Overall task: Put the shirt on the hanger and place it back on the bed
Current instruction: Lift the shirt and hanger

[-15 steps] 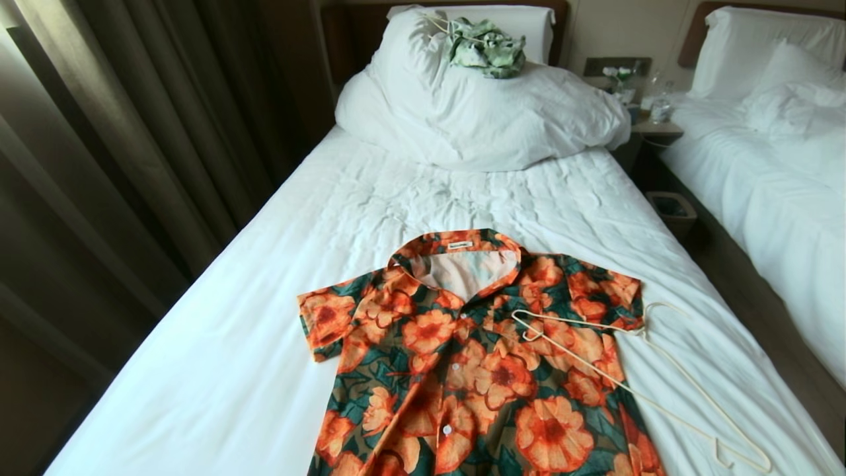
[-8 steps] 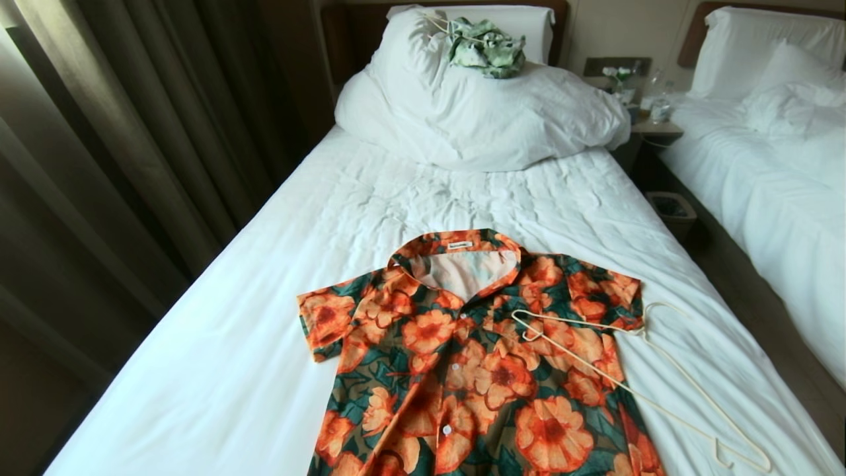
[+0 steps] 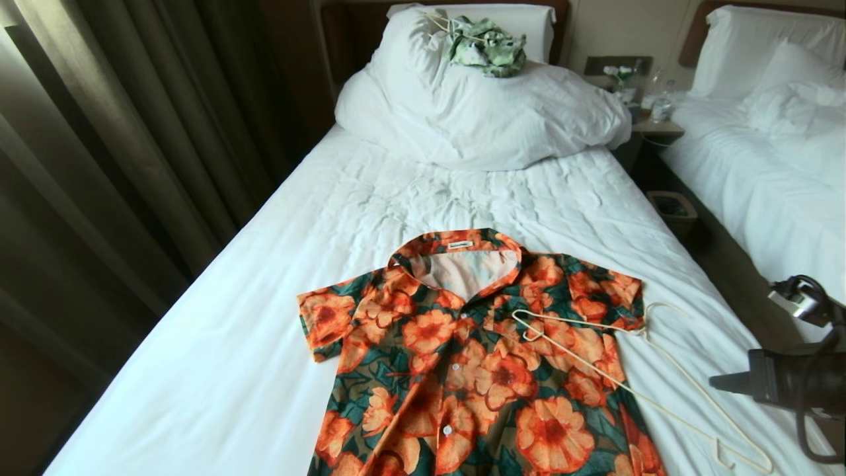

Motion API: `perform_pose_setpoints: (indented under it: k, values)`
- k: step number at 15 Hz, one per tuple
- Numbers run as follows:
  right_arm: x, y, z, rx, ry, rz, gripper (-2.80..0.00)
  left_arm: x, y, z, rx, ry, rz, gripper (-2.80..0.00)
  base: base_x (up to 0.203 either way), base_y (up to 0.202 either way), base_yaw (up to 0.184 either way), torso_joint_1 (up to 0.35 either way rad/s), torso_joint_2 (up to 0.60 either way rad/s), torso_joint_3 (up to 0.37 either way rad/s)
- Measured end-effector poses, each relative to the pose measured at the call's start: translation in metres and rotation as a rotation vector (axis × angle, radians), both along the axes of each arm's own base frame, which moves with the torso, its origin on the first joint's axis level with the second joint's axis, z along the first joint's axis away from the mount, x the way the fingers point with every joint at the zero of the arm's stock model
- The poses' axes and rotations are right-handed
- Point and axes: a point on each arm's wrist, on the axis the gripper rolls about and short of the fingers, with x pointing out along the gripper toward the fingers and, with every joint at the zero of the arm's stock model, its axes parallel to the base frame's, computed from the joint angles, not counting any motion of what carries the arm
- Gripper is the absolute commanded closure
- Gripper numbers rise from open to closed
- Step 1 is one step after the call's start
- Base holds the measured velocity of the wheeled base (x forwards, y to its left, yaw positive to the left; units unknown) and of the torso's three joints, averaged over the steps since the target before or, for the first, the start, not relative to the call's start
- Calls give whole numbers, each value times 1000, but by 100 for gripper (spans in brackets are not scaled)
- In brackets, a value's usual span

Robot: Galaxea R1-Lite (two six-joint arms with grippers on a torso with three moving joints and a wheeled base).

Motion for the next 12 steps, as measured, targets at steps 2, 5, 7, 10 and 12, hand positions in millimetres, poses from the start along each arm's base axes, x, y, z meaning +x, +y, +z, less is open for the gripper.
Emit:
perform_pose_setpoints:
  k: [2,5,7,10,12]
  values:
    - [32,-11,-20,6,63,73,0,0,0,0,0,0,0,0,0,0,0,0,0,0]
    - [71,-34,-48,34,128,164,0,0,0,0,0,0,0,0,0,0,0,0,0,0]
    - [85,-52,-59,31,179,190,0,0,0,0,0,0,0,0,0,0,0,0,0,0]
    - [94,-77,-58,63,227,205,-69,0,0,0,0,0,0,0,0,0,0,0,0,0]
    - [93,-93,-51,118,234,226,-280,0,0,0,0,0,0,0,0,0,0,0,0,0]
